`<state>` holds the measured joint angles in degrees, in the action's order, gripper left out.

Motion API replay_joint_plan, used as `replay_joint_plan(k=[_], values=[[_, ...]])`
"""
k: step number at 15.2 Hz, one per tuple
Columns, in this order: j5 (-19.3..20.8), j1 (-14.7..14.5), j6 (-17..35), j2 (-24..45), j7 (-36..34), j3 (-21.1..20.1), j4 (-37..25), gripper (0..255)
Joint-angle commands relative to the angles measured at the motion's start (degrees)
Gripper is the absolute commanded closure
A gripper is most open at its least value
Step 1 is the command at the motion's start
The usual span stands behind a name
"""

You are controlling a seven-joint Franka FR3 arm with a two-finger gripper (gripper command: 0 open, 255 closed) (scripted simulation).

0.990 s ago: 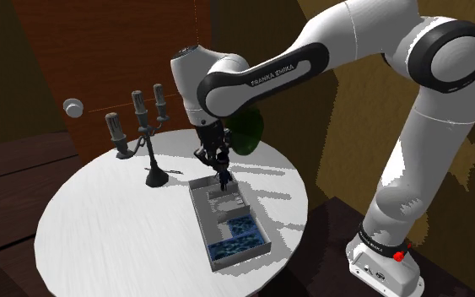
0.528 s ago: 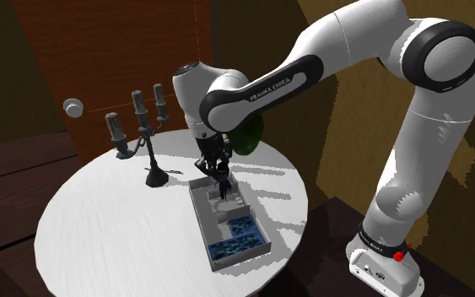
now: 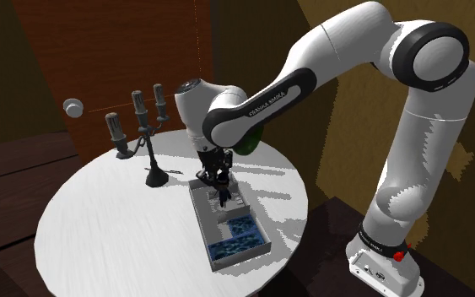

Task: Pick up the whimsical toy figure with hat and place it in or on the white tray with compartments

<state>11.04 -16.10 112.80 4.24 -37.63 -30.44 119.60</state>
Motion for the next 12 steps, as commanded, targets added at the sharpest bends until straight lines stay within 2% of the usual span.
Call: replay_joint_plan(k=[1,6,7,12], values=[[0.1,0.0,0.4,0.0,0.0,0.0,0.3,255],[0.1,0.0,0.4,0.1,0.0,0.0,0.3,255],[0.1,0.1,0.4,0.0,0.0,0.1,0.3,0],[0.1,0.0,0.4,0.1,0.0,0.0,0.3,0]])
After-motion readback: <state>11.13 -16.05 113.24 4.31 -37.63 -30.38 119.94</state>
